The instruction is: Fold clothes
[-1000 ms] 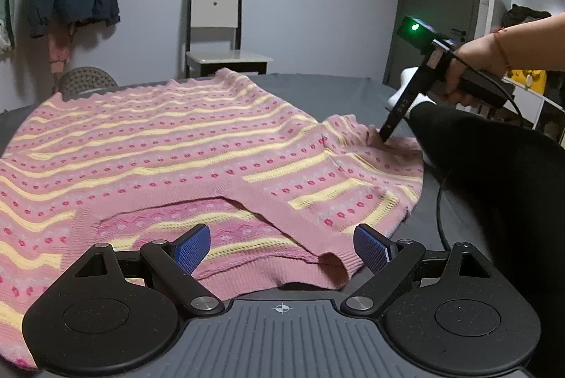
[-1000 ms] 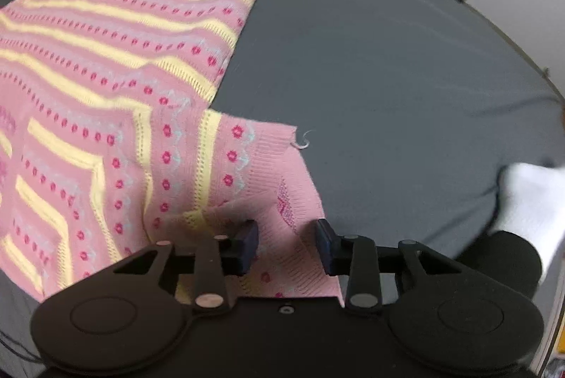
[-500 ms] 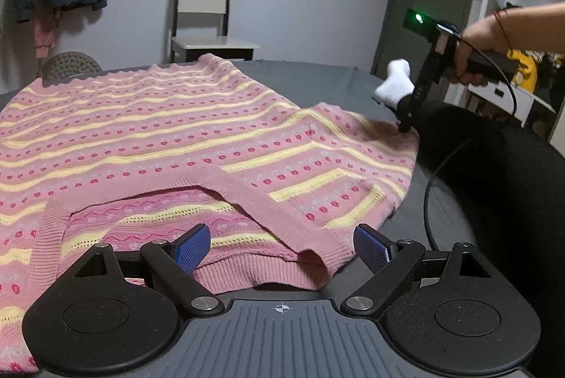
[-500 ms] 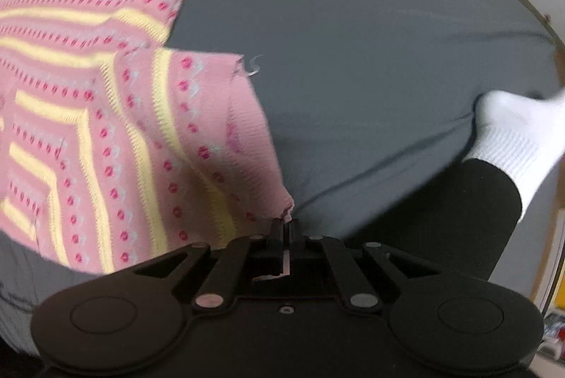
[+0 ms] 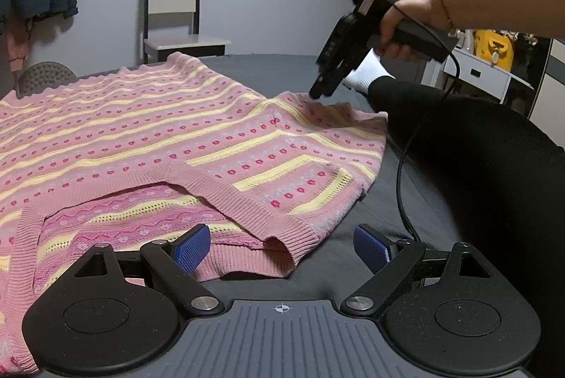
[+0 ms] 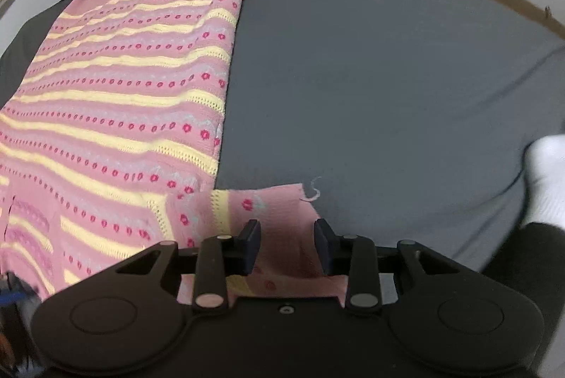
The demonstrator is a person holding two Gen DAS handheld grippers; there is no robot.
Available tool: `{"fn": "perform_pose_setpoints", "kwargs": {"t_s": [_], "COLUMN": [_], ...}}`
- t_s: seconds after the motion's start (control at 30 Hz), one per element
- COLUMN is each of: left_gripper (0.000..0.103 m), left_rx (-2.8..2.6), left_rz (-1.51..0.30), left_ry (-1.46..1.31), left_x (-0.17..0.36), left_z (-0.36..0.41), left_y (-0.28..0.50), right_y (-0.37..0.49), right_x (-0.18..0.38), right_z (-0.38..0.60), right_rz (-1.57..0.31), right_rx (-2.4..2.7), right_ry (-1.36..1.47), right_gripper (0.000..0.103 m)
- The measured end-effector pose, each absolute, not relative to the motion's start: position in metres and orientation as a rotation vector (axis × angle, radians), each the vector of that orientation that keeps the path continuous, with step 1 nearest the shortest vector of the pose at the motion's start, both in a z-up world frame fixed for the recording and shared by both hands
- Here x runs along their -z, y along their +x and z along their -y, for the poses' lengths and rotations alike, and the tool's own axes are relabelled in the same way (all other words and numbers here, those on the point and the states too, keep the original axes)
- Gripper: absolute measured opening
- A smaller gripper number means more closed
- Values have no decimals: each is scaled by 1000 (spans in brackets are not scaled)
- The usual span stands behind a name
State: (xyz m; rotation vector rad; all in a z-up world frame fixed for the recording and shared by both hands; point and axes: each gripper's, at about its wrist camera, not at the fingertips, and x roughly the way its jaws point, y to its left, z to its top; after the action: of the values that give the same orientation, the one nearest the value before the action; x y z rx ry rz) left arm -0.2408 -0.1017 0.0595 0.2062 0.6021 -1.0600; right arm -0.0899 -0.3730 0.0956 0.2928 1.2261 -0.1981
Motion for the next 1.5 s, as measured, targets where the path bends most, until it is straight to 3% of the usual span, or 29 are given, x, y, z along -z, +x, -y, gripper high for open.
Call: {"fn": "perform_pose_setpoints", "kwargs": {"t_s": [0.03, 0.07, 0.13, 0.33, 0.43, 0.6, 0.7, 1.0, 1.13, 1.27, 1.37, 1.43, 1.5], "left_gripper": [89, 89, 89, 89, 89, 89, 89, 88, 53, 45, 24, 1, 1], "left_rx": [1060, 1060, 1059, 1070, 1076, 1092, 1115, 1123, 1095, 1079, 1066, 1067, 1072], "left_rz": [-603, -603, -607, -613, -616, -621, -615, -606, -655, -691, -695, -701, -716], "left_ry": [203, 200, 194, 198, 201, 207, 214, 245, 241, 206, 197, 183, 136], "left_x": [-60, -60, -60, -58, -57, -56, -55, -56, -52, -47, -43, -41, -42], "left_z": [101, 101, 101, 104, 106, 105, 108, 116, 115, 115, 119, 120, 119], "left_y": [-240, -240, -239, -238, -239, -244, -247, -252, -248, -242, -238, -234, -228], "right_y": [-88, -86, -86, -84, -82, -91, -102, -164, -201, -217, -210, -205, -197], "right_x": [-90, -85, -86, -102, -93, -100, -114, -127, -101, -70, -57, -55, -62], "right_z": [372, 372, 371, 376, 371, 368, 367, 195, 115, 84, 83, 85, 94], "right_rz": [-1230, -1233, -1212, -1122, -1172, -1192, -1220, -1216, -1137, -1038, -1042, -1031, -1038], "right_rx": [195, 194, 222, 358, 359, 335, 244, -517, -601, -539, -538, -511, -481], "right_ry": [308, 314, 276, 191, 137, 120, 123, -363, -714, -1028, -1028, -1010, -946], "right_gripper": [25, 6, 4, 4, 4, 26, 26, 25, 25, 25, 25, 13, 7]}}
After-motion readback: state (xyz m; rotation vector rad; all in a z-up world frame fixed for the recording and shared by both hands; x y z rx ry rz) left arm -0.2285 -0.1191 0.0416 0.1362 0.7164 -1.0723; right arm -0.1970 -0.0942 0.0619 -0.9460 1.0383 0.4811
